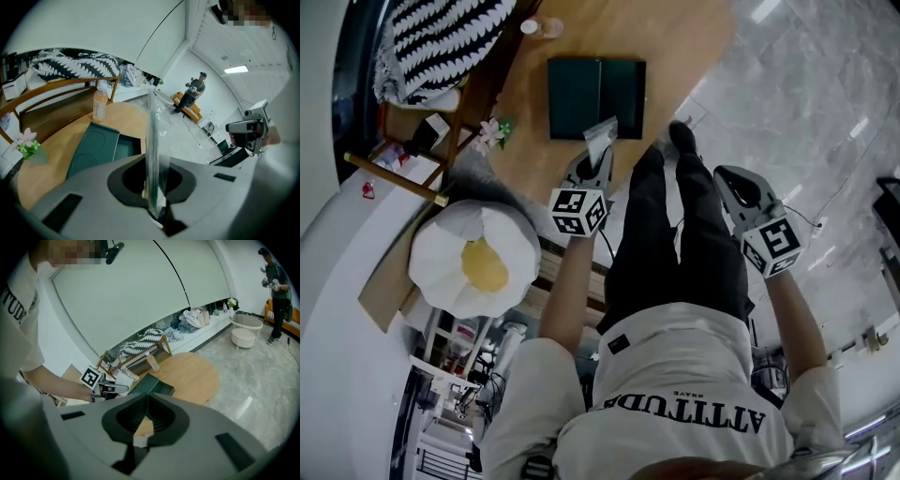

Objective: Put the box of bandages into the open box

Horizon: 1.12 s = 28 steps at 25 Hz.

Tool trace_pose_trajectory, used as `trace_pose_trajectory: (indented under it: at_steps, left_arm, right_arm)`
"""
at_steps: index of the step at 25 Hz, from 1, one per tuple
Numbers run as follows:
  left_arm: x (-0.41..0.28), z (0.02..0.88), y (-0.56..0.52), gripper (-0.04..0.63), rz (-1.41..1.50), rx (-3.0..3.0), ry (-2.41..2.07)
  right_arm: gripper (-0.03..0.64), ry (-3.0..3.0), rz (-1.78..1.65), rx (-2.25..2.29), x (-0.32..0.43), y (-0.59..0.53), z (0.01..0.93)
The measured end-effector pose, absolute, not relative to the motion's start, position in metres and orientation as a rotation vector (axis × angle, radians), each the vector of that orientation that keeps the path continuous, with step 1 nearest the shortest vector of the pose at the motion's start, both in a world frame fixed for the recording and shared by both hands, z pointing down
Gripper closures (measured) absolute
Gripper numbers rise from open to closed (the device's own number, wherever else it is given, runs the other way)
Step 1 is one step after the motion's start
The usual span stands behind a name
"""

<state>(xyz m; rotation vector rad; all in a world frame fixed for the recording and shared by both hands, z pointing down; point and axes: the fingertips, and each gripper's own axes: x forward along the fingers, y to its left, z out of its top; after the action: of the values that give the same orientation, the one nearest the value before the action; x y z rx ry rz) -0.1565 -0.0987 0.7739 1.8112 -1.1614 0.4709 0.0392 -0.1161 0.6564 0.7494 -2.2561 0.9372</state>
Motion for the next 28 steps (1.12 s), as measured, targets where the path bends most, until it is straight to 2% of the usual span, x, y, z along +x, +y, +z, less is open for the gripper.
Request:
trace_pose_trajectory:
  at_steps: [14, 24, 25, 28]
  left_arm:
    - [-0.134, 0.925, -0.108, 0.554, 0.69, 1.694, -1.066]
    - [-0.115, 0.984, -0.123, 0.552, 0.716, 1.57, -1.015]
    - [-0.113, 0.987, -0.123, 0.536, 0.717, 1.565, -1.005]
    - [-0.111, 0.996, -0.119, 0.429, 0.719, 1.541, -0.981]
  right_arm:
    - [0.594, -2.217, 1.058, 0.793, 0.051, -0.101, 0.739]
    - [0.594, -2.215, 1.117, 0.829, 0.057, -0.089, 0.768]
    - [0.594, -2.218, 1.118, 0.828, 0.057, -0.088, 0.769]
    - [0.594, -2.222, 1.117, 0.828, 0.055, -0.086, 0.77]
